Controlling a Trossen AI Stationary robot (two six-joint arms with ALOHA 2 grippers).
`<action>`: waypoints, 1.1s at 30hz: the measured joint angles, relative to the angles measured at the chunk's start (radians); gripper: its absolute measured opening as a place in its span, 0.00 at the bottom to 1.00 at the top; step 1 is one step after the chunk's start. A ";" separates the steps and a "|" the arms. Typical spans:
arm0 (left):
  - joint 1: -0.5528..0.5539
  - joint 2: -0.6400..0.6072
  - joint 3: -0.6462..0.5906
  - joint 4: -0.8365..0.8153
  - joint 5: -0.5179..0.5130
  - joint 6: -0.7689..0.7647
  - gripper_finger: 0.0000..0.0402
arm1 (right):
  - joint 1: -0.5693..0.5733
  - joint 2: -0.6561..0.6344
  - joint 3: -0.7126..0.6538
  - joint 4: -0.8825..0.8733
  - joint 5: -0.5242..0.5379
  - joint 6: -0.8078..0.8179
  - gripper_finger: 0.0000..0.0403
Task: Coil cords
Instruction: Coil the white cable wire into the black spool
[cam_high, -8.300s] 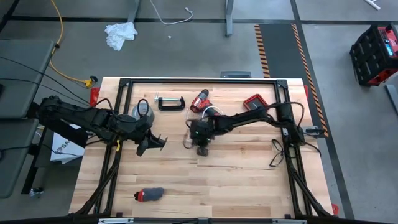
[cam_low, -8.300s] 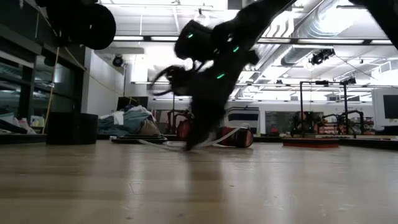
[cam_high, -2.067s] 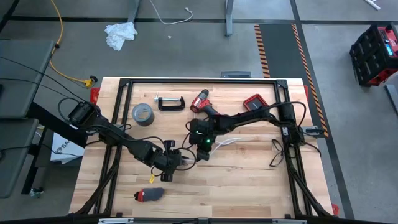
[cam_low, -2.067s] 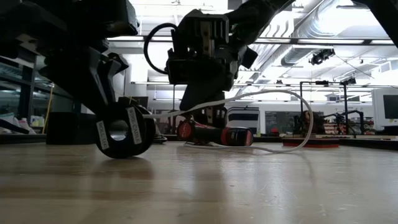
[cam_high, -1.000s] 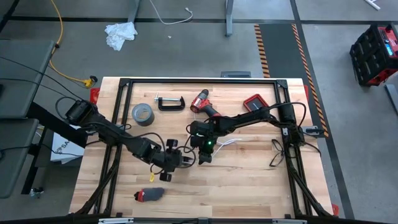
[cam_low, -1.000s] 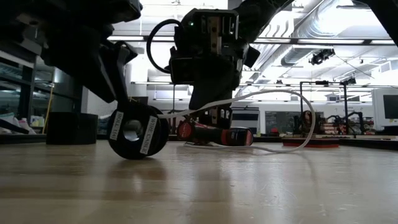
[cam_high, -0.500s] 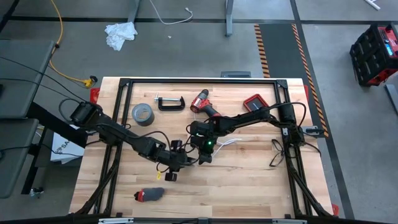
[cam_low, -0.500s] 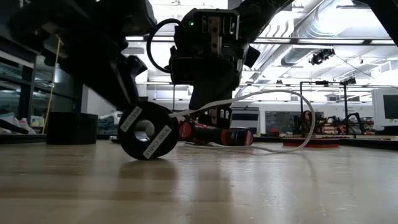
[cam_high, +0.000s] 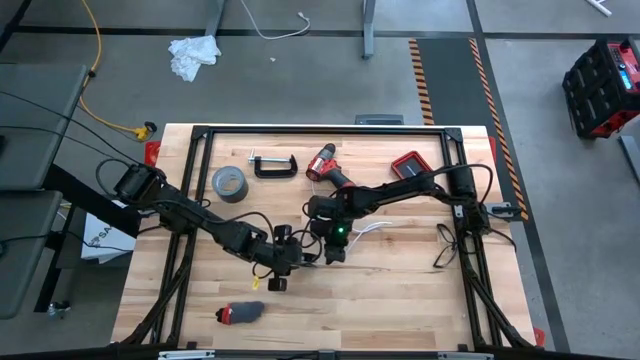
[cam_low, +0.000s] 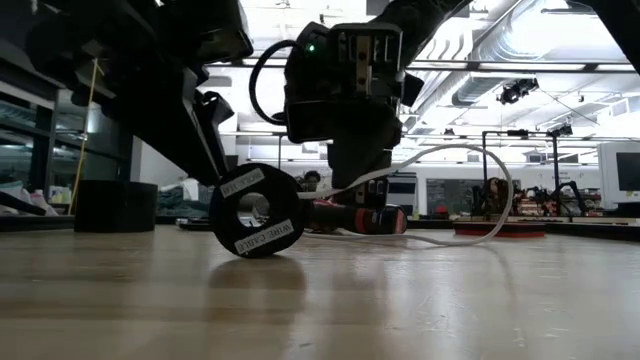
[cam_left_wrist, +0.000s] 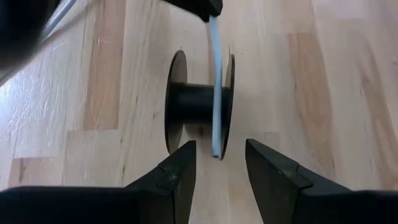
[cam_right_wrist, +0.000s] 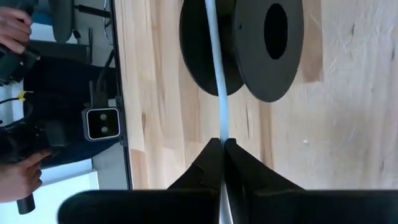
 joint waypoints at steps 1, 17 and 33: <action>0.000 0.000 0.000 0.000 0.000 0.000 0.33 | 0.000 -0.003 0.000 -0.004 0.001 -0.007 0.00; 0.014 0.000 0.000 0.097 -0.017 0.090 0.33 | 0.007 -0.078 0.000 -0.164 0.077 -0.049 0.00; 0.053 -0.001 0.000 0.162 -0.019 0.174 0.33 | 0.044 -0.203 0.000 -0.618 0.366 -0.140 0.00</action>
